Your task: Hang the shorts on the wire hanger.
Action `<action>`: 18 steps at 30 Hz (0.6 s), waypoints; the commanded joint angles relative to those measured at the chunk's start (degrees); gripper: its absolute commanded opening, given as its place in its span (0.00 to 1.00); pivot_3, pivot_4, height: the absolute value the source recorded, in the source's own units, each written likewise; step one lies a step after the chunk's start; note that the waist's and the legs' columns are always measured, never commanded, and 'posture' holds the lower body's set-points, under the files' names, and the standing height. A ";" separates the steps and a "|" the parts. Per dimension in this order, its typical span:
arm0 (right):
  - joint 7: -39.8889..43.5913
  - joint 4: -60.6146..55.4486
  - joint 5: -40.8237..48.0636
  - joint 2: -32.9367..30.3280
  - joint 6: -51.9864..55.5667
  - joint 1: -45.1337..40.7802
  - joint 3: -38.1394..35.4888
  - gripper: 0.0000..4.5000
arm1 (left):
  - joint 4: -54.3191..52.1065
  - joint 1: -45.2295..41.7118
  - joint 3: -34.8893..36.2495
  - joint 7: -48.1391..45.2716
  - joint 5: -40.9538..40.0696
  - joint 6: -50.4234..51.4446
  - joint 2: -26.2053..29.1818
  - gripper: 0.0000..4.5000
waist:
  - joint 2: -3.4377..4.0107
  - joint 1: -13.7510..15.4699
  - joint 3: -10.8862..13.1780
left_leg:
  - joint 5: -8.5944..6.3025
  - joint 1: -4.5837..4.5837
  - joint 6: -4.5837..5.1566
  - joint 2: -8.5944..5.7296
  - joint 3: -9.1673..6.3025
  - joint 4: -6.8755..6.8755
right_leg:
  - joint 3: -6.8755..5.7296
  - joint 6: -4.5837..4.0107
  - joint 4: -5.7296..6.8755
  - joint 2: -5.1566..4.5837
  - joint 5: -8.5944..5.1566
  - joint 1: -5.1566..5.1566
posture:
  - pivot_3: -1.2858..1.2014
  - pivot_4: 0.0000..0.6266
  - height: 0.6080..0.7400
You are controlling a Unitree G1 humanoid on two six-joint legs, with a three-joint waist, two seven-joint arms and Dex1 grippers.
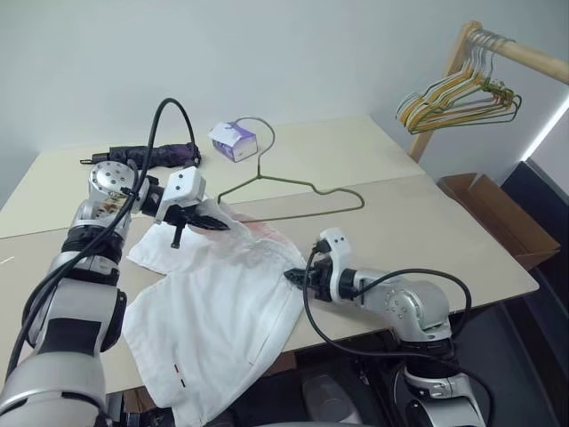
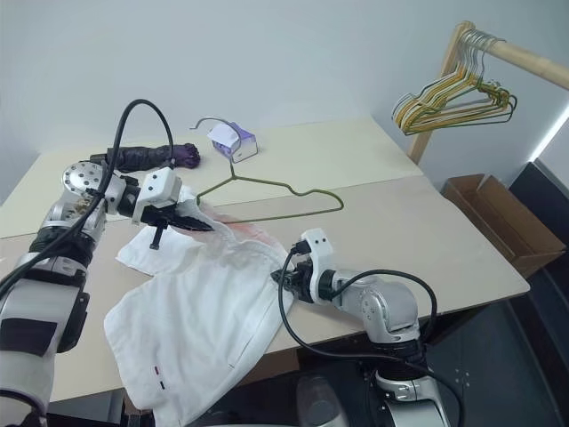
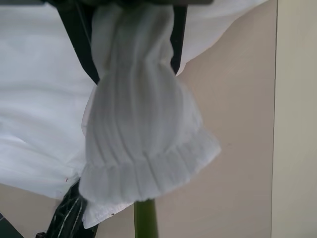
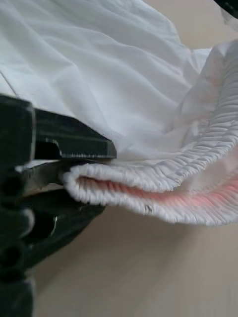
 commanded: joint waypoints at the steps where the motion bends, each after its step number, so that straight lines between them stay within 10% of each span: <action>1: -1.03 -1.55 0.46 -1.42 -1.64 -0.83 -3.28 0.01 | -1.86 -0.09 0.92 -0.17 -0.88 -0.17 1.50 0.00 | 0.00 -0.02 0.00 | 0.00 0.00 0.00 0.00 0.00 0.00 | 0.00 0.00 0.00 0.00 0.00 0.00 | 0.38 0.00 1.00; 18: 3.37 -3.03 4.45 -16.11 -1.54 -2.50 -9.46 0.01 | -4.29 5.86 -7.66 -0.17 0.49 -5.64 7.43 0.00 | 0.00 -0.04 0.00 | 0.00 0.01 0.00 0.00 0.04 0.01 | 0.03 0.01 0.01 0.00 -0.01 0.00 | 0.38 0.00 1.00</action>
